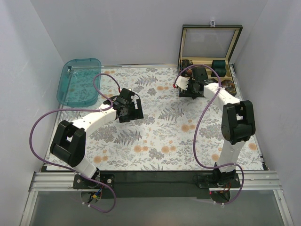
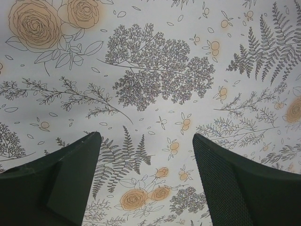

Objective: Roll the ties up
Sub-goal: Place the rolled tie into the container

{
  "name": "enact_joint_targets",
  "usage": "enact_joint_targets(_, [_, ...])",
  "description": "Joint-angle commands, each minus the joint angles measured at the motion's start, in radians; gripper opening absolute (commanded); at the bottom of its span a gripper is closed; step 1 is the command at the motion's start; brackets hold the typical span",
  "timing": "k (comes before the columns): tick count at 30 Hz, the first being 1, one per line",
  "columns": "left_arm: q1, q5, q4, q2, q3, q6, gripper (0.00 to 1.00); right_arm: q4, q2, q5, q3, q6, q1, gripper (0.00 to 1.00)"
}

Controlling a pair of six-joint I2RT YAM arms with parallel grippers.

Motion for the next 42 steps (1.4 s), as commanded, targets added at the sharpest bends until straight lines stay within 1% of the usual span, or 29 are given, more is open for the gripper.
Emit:
enact_joint_targets(1, [0.004, -0.008, -0.005, -0.007, 0.022, 0.000, 0.73, 0.119, -0.010, -0.011, 0.061, -0.065, -0.003, 0.01])
enact_joint_targets(14, [0.004, -0.019, -0.017, 0.004, 0.022, 0.001, 0.72, 0.132, 0.068, -0.033, 0.143, -0.105, -0.013, 0.01])
enact_joint_targets(19, [0.003, -0.019, -0.020, 0.019, 0.035, 0.004, 0.72, 0.130, 0.094, -0.062, 0.134, -0.102, -0.019, 0.01])
enact_joint_targets(21, [0.004, -0.021, -0.025, 0.024, 0.038, 0.009, 0.72, 0.130, 0.105, -0.099, 0.124, -0.096, -0.017, 0.01])
enact_joint_targets(36, [0.009, -0.008, -0.028, 0.042, 0.024, 0.012, 0.72, 0.130, 0.194, -0.142, 0.124, -0.070, -0.043, 0.01])
enact_joint_targets(42, [0.009, -0.007, -0.029, 0.041, 0.018, 0.009, 0.72, 0.130, 0.203, -0.165, 0.110, -0.061, -0.046, 0.01])
